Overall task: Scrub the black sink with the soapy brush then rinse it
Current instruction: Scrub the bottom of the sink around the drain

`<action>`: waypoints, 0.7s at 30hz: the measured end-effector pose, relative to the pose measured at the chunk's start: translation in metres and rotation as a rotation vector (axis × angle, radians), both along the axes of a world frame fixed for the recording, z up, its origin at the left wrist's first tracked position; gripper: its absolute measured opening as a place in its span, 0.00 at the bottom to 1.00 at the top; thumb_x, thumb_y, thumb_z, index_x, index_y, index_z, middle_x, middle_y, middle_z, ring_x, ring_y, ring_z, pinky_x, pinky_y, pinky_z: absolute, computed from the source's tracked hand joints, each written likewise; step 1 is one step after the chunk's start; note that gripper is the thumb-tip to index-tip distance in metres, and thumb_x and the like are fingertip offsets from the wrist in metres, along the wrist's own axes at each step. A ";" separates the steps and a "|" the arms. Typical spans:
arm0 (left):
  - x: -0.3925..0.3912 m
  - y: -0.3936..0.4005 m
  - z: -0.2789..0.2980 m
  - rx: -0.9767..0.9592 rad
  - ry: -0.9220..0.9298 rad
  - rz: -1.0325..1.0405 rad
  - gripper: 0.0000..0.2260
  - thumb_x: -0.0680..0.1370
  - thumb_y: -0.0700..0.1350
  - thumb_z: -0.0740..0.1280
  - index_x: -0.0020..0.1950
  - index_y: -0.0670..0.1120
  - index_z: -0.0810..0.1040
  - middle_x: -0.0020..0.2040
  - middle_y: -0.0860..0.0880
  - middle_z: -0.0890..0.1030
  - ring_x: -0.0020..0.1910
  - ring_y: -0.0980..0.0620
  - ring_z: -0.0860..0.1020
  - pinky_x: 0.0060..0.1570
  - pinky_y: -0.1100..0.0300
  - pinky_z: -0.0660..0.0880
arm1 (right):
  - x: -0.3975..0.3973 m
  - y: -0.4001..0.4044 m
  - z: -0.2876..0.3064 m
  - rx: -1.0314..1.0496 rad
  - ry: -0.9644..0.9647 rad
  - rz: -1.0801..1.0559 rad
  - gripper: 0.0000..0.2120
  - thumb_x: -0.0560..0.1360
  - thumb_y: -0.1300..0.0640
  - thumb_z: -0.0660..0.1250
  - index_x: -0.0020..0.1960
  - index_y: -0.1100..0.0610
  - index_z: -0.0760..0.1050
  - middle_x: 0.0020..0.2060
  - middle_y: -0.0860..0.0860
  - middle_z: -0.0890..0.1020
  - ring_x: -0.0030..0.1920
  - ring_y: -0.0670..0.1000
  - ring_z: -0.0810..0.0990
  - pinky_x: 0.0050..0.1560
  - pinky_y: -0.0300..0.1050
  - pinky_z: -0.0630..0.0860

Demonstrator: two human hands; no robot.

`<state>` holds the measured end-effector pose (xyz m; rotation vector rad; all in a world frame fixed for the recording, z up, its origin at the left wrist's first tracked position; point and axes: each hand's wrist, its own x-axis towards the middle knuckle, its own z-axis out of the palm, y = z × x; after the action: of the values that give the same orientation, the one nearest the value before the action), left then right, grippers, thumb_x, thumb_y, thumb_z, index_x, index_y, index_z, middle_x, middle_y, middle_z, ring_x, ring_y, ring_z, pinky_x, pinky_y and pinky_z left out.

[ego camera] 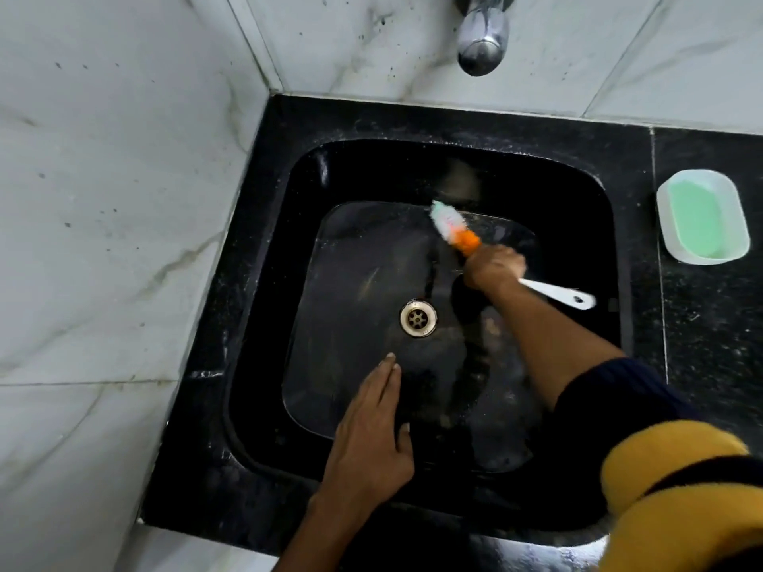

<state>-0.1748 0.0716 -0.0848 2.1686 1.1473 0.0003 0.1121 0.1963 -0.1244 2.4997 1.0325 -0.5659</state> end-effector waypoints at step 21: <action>0.016 -0.008 0.002 0.010 0.028 -0.022 0.39 0.76 0.46 0.67 0.83 0.47 0.52 0.83 0.57 0.46 0.82 0.58 0.47 0.78 0.55 0.60 | 0.056 0.019 0.001 -0.221 -0.264 0.397 0.17 0.79 0.59 0.61 0.67 0.59 0.73 0.61 0.53 0.77 0.62 0.56 0.76 0.40 0.45 0.73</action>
<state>-0.1588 0.0637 -0.0824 2.1965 1.1410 -0.0344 0.1679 0.2150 -0.1236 2.0347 1.2399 -0.2089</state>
